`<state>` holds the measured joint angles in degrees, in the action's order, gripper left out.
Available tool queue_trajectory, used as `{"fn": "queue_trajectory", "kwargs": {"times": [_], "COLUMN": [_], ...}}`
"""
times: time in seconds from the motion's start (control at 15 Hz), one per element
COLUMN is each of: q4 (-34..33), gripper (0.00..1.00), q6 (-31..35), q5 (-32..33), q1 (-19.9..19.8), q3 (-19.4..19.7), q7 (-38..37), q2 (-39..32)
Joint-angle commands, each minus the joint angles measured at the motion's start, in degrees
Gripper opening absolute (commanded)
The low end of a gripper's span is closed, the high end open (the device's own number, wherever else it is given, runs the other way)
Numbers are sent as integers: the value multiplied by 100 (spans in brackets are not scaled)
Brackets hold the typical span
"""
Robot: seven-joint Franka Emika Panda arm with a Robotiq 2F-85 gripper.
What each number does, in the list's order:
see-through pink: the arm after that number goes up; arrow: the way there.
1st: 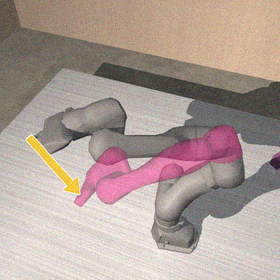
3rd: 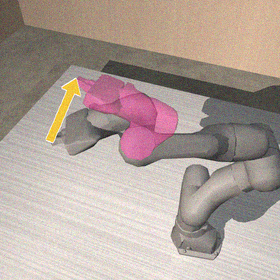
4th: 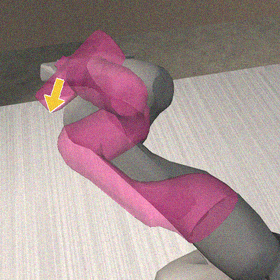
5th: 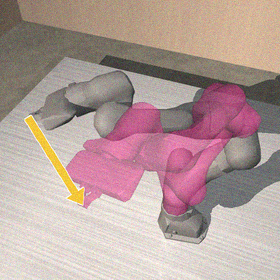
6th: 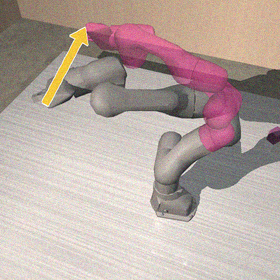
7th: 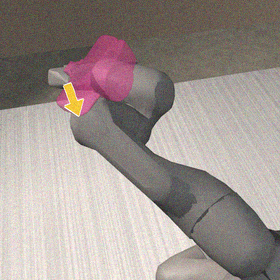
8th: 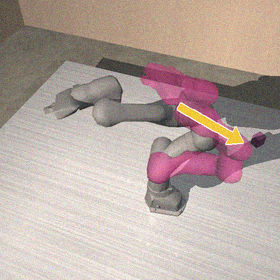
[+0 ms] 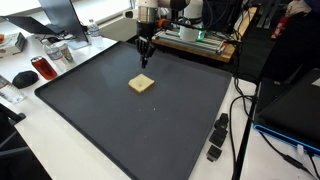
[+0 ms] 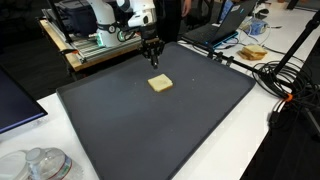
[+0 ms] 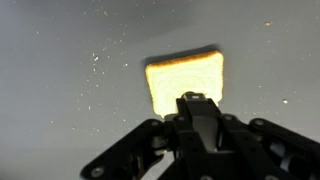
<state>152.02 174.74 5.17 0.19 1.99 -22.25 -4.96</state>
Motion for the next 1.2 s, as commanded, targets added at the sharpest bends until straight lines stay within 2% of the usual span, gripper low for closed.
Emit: {"fn": "queue_trajectory", "kwargs": {"times": [0.0,0.2,0.47,0.53,0.73,1.13], "q4": [-387,-741,-1181,-1297,-1559,-2009], "gripper": [6,6,6,6,6,6], "q6": [-639,-1278,-1989,-2165,-2522,-2833], "q5": [1603,2210,2107,2100,1995,1325], "q1": [610,899,1279,1188,1190,1013], "q3": [623,451,138,-80,-323,-418], "q7": [-1396,-2091,-2278,-2293,-2195,-1710], "q2": [116,116,-34,-71,-176,-432]}}
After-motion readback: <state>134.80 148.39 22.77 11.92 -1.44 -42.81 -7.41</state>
